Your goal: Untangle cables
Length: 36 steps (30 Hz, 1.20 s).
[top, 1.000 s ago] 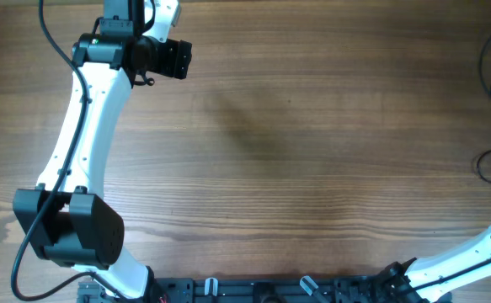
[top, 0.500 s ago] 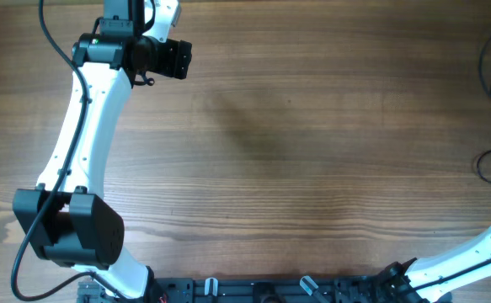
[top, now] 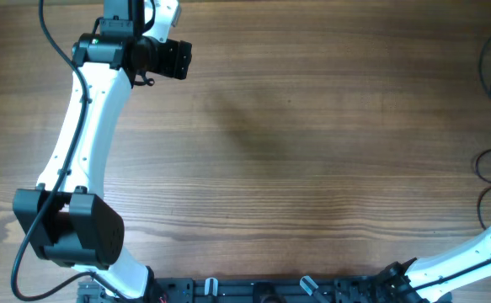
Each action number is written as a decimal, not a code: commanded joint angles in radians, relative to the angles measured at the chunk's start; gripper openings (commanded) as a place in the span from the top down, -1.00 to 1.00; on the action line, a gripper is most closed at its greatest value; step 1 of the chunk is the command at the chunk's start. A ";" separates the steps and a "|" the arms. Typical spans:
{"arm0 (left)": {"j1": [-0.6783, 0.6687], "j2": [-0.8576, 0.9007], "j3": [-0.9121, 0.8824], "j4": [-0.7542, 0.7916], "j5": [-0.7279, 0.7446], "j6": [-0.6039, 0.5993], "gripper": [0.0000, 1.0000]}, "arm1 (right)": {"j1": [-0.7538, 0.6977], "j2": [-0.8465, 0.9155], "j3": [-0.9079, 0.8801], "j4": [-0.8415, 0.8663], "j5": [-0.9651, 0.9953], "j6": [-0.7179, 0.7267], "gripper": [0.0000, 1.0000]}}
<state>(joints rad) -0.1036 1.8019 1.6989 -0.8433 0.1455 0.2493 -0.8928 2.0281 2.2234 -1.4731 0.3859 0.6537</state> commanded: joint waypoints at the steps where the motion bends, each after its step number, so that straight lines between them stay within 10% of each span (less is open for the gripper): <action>1: -0.001 -0.020 -0.003 -0.003 -0.010 0.013 -0.68 | -0.002 0.011 -0.007 0.002 -0.019 0.003 -0.40; 36: -0.001 -0.122 -0.003 0.005 -0.010 0.012 -0.80 | 0.287 -0.300 -0.006 0.176 -0.380 -0.349 -0.50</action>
<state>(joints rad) -0.1036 1.7298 1.6989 -0.8433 0.1455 0.2497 -0.6468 1.8046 2.2181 -1.3090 0.0216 0.3397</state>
